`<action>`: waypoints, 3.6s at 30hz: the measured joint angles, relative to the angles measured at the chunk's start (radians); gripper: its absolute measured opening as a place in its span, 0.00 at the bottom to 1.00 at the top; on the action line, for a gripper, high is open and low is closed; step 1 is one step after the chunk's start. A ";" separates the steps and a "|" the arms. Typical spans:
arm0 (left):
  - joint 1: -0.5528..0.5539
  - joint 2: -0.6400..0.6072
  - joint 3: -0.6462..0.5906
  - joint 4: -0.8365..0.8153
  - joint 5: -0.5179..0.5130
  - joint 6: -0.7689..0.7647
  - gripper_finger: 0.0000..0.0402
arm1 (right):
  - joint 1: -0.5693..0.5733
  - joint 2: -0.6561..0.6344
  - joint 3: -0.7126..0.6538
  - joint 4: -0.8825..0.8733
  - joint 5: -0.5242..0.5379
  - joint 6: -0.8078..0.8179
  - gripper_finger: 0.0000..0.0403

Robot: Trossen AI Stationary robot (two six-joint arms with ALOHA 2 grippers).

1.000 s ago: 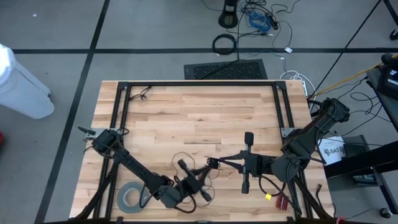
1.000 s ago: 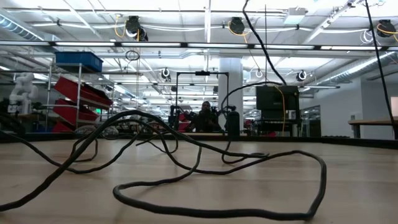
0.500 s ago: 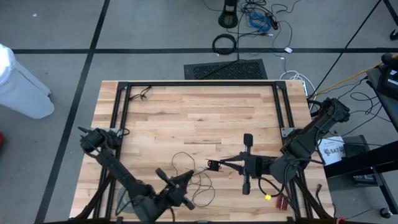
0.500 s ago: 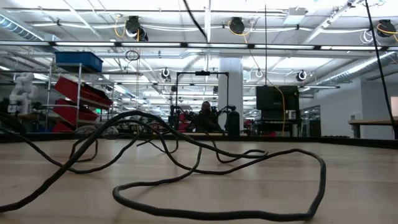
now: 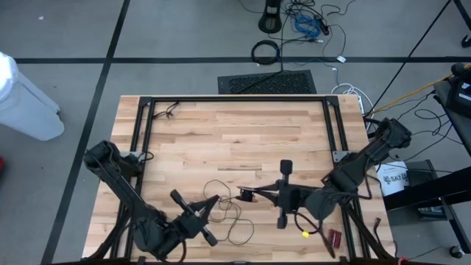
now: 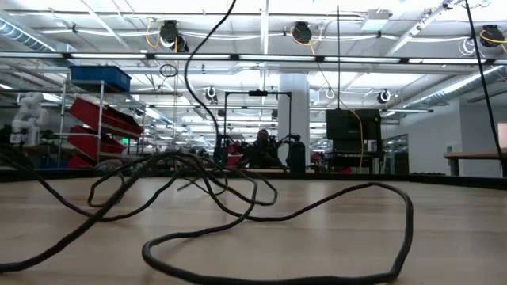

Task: Coil cords
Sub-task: Coil the black wire onto the spool

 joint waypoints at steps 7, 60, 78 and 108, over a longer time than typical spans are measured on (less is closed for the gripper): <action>0.013 -0.023 0.000 -0.002 0.001 0.032 0.01 | -0.040 0.039 0.000 0.021 0.000 -0.045 0.00; 0.230 -0.054 0.127 -0.628 0.168 -0.476 0.01 | -0.243 0.093 0.001 0.184 0.219 -0.210 0.00; 0.262 0.005 0.127 -0.740 0.499 -0.904 0.01 | -0.161 0.093 0.001 0.171 0.217 -0.204 0.00; 0.180 0.041 0.127 -0.852 0.494 -0.929 0.38 | -0.125 -0.069 -0.001 0.076 -0.073 -0.006 0.00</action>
